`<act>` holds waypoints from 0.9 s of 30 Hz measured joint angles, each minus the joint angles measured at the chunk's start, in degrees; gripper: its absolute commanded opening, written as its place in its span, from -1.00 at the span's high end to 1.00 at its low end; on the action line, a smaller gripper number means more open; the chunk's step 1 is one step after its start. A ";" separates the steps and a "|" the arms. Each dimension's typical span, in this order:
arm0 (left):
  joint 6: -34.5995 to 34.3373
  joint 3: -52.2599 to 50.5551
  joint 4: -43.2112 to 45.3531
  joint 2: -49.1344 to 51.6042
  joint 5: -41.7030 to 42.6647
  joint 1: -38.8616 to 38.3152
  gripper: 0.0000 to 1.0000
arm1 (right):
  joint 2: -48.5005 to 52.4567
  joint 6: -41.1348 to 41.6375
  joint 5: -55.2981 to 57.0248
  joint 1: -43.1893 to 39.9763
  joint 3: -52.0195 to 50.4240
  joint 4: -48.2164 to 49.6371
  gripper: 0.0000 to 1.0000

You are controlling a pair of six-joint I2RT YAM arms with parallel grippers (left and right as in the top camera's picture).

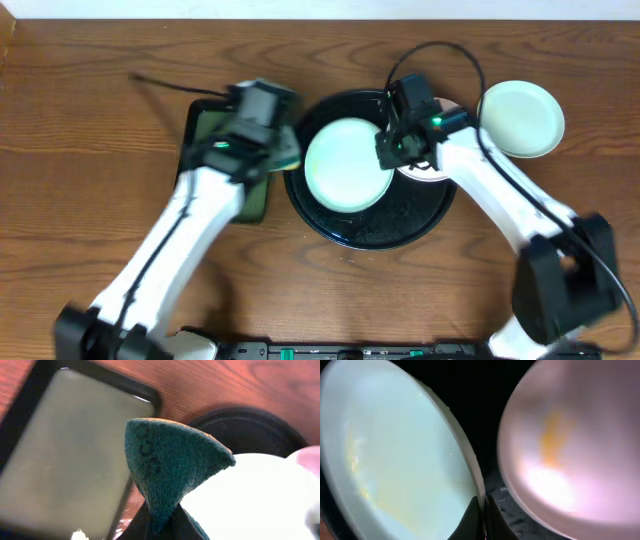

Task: Clean dirty plates on tray and stack at the side

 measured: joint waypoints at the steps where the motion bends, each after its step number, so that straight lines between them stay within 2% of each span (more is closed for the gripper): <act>1: 0.59 0.00 -0.85 -1.01 1.49 1.68 0.85 | -1.88 -1.09 2.49 0.61 0.26 0.09 0.98; 8: 4.98 -0.02 -7.48 -3.39 6.16 13.00 0.85 | -8.81 -9.60 20.85 7.89 0.87 2.51 0.98; 15: 5.88 -0.02 -10.01 -3.39 7.13 20.63 0.85 | -8.85 -28.30 44.15 18.03 0.85 12.55 0.98; 21: 5.90 -0.02 -10.10 -3.39 7.15 22.40 0.85 | -8.85 -45.90 54.99 24.63 0.85 22.99 0.98; 27: 6.03 -0.02 -10.12 -3.39 7.28 22.40 0.85 | -8.85 -55.01 60.08 26.91 0.85 28.33 0.98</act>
